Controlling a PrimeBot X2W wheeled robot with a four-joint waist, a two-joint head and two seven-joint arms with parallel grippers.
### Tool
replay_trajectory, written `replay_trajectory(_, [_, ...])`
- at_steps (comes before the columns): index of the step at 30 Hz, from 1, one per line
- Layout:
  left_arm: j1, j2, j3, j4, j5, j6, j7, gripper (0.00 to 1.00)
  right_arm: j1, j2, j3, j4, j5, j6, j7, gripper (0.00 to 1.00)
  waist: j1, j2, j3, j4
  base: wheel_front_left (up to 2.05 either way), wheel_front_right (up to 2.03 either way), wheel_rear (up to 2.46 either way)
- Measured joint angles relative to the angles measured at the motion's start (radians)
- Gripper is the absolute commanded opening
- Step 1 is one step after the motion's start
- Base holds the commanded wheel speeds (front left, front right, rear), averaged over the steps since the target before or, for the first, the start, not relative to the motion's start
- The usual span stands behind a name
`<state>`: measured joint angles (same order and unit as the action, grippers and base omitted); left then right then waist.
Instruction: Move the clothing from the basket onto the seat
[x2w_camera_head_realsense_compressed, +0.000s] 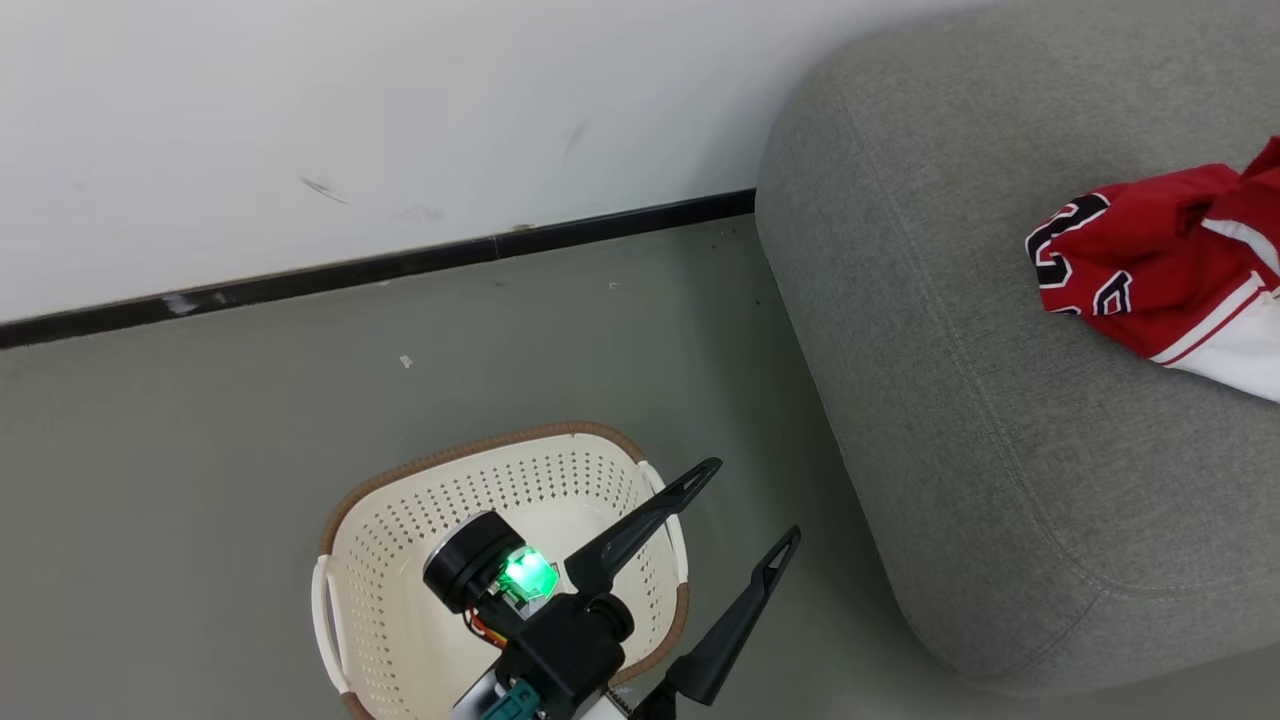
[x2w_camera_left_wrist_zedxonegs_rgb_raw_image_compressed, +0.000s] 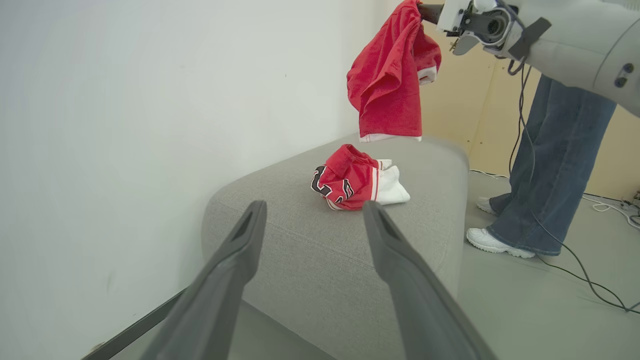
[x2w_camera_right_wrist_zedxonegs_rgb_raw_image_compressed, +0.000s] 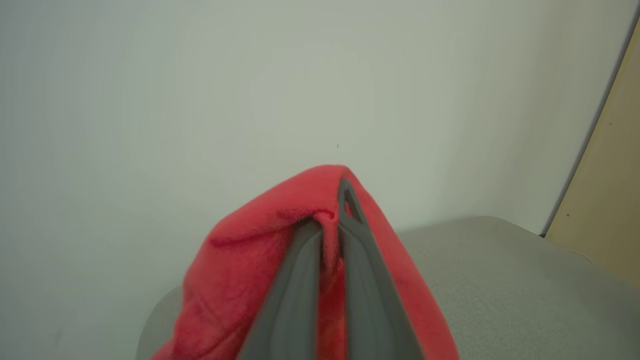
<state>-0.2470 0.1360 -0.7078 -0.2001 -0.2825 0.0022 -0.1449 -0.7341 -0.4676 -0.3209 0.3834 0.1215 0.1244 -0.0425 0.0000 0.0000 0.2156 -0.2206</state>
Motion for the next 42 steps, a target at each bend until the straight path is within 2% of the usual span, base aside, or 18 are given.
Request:
replay_trajectory(7, [-0.042, 0.002, -0.018, -0.029, 0.030, -0.002, 0.030, 1.00, -0.002, -0.003, -0.042, 0.107, 0.000, 0.000, -0.013, 0.00, 0.0000, 0.0000, 0.074, 0.022, 0.00, 0.00, 0.00])
replay_trajectory(14, [-0.086, 0.005, -0.027, -0.044, 0.042, -0.007, 0.048, 1.00, 0.069, 0.060, -0.078, 0.220, 0.003, 0.000, -0.055, 0.00, 0.0000, 0.0000, 0.151, 0.041, 0.00, 0.00, 0.00])
replay_trajectory(27, [-0.178, -0.001, -0.030, -0.055, 0.069, -0.034, 0.048, 1.00, 0.077, 0.046, -0.073, 0.244, 0.017, 0.000, -0.170, 0.00, 0.0000, 0.0000, 0.270, 0.059, 0.00, 0.00, 0.00])
replay_trajectory(28, [-0.184, -0.001, -0.030, -0.055, 0.073, -0.041, 0.048, 1.00, 0.073, 0.044, -0.071, 0.243, 0.021, 0.000, -0.175, 0.05, 0.0000, 0.0000, 0.278, 0.059, 0.00, 0.00, 0.00])
replay_trajectory(29, [-0.189, -0.002, -0.030, -0.055, 0.074, -0.041, 0.048, 1.00, 0.069, 0.042, -0.067, 0.241, 0.024, 0.000, -0.178, 0.20, 0.0000, 0.0000, 0.285, 0.059, 0.00, 0.00, 0.00])
replay_trajectory(31, [-0.200, -0.002, -0.028, -0.055, 0.076, -0.042, 0.048, 1.00, 0.062, 0.038, -0.058, 0.238, 0.030, 0.000, -0.179, 0.40, 0.0000, 0.0000, 0.299, 0.058, 0.00, 0.00, 0.00])
replay_trajectory(32, [-0.204, -0.002, -0.027, -0.055, 0.077, -0.042, 0.048, 1.00, 0.057, 0.038, -0.054, 0.236, 0.034, 0.000, -0.186, 0.42, 0.0000, 0.0000, 0.305, 0.057, 0.00, 0.00, 0.00])
replay_trajectory(33, [-0.209, -0.002, -0.026, -0.054, 0.082, -0.042, 0.048, 1.00, 0.052, 0.037, -0.046, 0.231, 0.041, 0.000, -0.188, 0.54, 0.0000, 0.0000, 0.311, 0.055, 0.00, 0.00, 0.00])
replay_trajectory(34, [-0.214, -0.002, -0.025, -0.055, 0.083, -0.042, 0.047, 1.00, 0.048, 0.036, -0.034, 0.225, 0.049, 0.000, -0.190, 0.69, 0.0000, 0.0000, 0.317, 0.053, 0.00, 0.00, 0.00])
replay_trajectory(35, [-0.218, -0.001, -0.020, -0.054, 0.084, -0.042, 0.047, 1.00, 0.046, 0.037, -0.017, 0.216, 0.054, 0.000, -0.196, 0.75, 0.0000, 0.0000, 0.322, 0.050, 0.00, 0.00, 0.00])
replay_trajectory(36, [-0.220, 0.002, -0.012, -0.053, 0.085, -0.042, 0.046, 1.00, 0.043, 0.041, -0.003, 0.210, 0.055, 0.000, -0.197, 0.86, 0.0000, 0.0000, 0.325, 0.045, 0.00, 0.00, 0.00])
replay_trajectory(38, [-0.221, 0.013, -0.004, -0.041, 0.087, -0.045, 0.037, 1.00, 0.040, 0.049, 0.013, 0.206, 0.057, 0.000, -0.200, 0.99, 0.0000, 0.0000, 0.327, 0.034, 0.00, 0.00, 0.00])
replay_trajectory(42, [-0.221, 0.018, -0.003, -0.031, 0.087, -0.050, 0.037, 1.00, 0.047, 0.044, 0.020, 0.196, 0.074, 0.000, -0.205, 1.00, 0.0000, 0.0000, 0.324, 0.020, 0.00, 0.00, 0.00])
